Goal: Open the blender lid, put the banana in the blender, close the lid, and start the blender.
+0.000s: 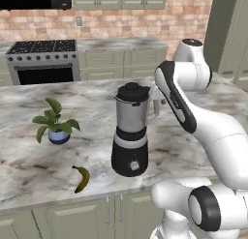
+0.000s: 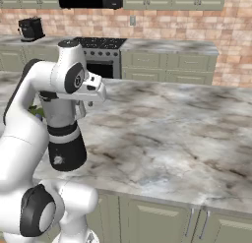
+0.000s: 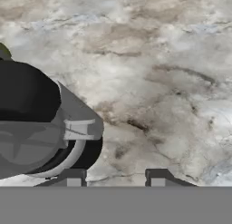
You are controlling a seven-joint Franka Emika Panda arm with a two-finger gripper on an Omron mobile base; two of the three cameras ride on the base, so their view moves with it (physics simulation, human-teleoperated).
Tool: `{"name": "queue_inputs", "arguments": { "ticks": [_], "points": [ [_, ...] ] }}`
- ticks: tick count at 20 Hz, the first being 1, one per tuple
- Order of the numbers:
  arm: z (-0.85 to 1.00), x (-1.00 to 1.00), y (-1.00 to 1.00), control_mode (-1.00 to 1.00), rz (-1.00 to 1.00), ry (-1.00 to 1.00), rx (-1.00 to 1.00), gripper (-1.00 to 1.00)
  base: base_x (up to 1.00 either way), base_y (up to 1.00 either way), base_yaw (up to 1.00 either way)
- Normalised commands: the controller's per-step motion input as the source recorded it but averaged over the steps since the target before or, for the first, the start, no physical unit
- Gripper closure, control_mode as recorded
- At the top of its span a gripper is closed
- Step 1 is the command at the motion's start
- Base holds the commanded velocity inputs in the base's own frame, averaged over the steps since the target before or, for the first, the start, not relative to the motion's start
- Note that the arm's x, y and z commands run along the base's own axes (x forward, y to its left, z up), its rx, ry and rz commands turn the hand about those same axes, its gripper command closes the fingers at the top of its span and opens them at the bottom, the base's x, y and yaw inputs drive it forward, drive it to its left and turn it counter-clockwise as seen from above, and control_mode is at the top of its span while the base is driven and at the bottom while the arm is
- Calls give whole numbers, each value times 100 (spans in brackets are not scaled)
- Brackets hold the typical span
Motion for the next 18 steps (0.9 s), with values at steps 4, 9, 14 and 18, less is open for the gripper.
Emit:
{"name": "queue_inputs", "arguments": {
  "ticks": [4, 9, 14, 18],
  "points": [
    [5, -9, 9, -100, -3, -3, 0, -100, 0, 0, 0],
    [91, -72, 62, -100, -13, -26, 0, -100, 0, 0, 0],
    [67, -32, 86, -100, -8, -4, -5, -100, 0, 0, 0],
    [0, 38, 49, -100, -4, 5, -2, -100, 0, 0, 0]
  ]
}}
